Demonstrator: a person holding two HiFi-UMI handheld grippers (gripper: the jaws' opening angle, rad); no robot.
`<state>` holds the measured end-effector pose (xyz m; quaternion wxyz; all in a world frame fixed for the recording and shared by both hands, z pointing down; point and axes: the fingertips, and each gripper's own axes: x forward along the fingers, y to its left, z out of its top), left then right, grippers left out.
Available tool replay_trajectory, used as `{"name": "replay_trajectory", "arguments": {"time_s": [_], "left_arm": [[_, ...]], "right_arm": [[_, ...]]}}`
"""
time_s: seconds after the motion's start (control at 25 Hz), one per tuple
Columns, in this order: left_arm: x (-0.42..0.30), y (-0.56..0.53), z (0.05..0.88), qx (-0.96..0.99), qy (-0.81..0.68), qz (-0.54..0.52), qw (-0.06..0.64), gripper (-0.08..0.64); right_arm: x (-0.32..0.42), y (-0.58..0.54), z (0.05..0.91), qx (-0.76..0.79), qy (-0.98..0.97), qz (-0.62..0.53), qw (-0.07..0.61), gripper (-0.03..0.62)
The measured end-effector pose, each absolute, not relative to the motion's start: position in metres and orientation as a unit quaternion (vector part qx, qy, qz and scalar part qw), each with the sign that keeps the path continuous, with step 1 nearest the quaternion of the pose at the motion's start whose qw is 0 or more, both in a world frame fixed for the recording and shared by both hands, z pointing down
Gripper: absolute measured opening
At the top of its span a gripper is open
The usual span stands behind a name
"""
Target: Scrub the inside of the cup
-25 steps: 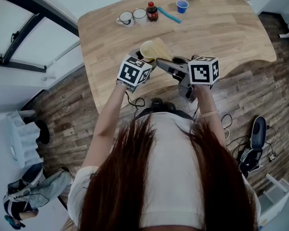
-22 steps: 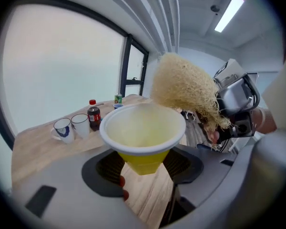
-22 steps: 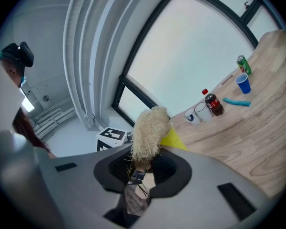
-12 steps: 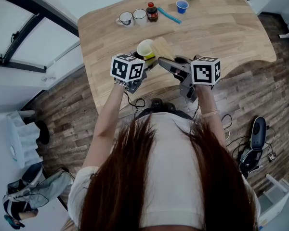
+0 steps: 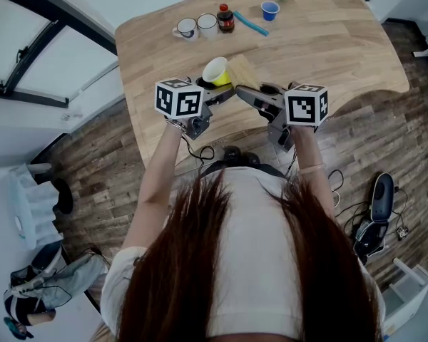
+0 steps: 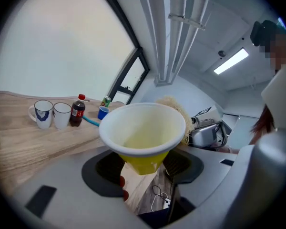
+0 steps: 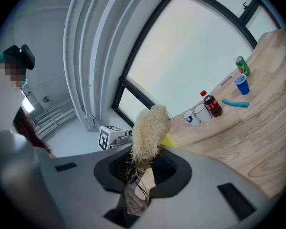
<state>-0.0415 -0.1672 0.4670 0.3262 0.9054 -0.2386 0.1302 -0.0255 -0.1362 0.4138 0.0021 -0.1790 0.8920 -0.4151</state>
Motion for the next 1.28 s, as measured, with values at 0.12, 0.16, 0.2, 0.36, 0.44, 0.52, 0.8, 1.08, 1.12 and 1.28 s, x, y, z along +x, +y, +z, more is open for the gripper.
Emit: {"name": "replay_trajectory", "arguments": {"time_s": [0.12,0.16,0.2,0.36,0.44,0.52,0.8,1.08,1.12,1.28], "left_arm": [[-0.038,-0.163,0.462,0.911,-0.22,0.127,0.324,0.255],[-0.038,-0.161,0.461,0.913,-0.214,0.125,0.324,0.255],[-0.038,-0.16,0.46,0.915,-0.207,0.124,0.323,0.255],[-0.039,-0.153,0.455,0.922,-0.173,0.123,0.323,0.255],[-0.038,-0.145,0.451,0.926,-0.146,0.124,0.324,0.255],[-0.037,-0.136,0.447,0.93,-0.119,0.125,0.324,0.255],[-0.031,-0.119,0.436,0.935,-0.048,0.123,0.33,0.255],[-0.026,-0.105,0.425,0.935,-0.001,0.12,0.333,0.255],[-0.024,-0.103,0.423,0.935,0.005,0.118,0.334,0.255],[-0.02,-0.095,0.416,0.935,0.029,0.108,0.337,0.255]], "right_arm": [[-0.024,-0.135,0.413,-0.175,0.893,-0.415,0.001,0.081],[-0.024,-0.134,0.413,-0.173,0.893,-0.416,0.001,0.081],[-0.024,-0.133,0.412,-0.169,0.893,-0.416,0.001,0.081],[-0.026,-0.129,0.408,-0.151,0.896,-0.417,-0.001,0.081],[-0.025,-0.126,0.407,-0.143,0.899,-0.415,-0.004,0.081],[-0.023,-0.122,0.406,-0.135,0.901,-0.413,-0.008,0.081],[-0.017,-0.115,0.402,-0.087,0.902,-0.423,-0.004,0.081],[-0.013,-0.108,0.396,-0.046,0.899,-0.436,0.013,0.081],[-0.011,-0.107,0.395,-0.039,0.898,-0.439,0.017,0.081],[-0.007,-0.103,0.392,-0.018,0.892,-0.451,0.034,0.081]]}}
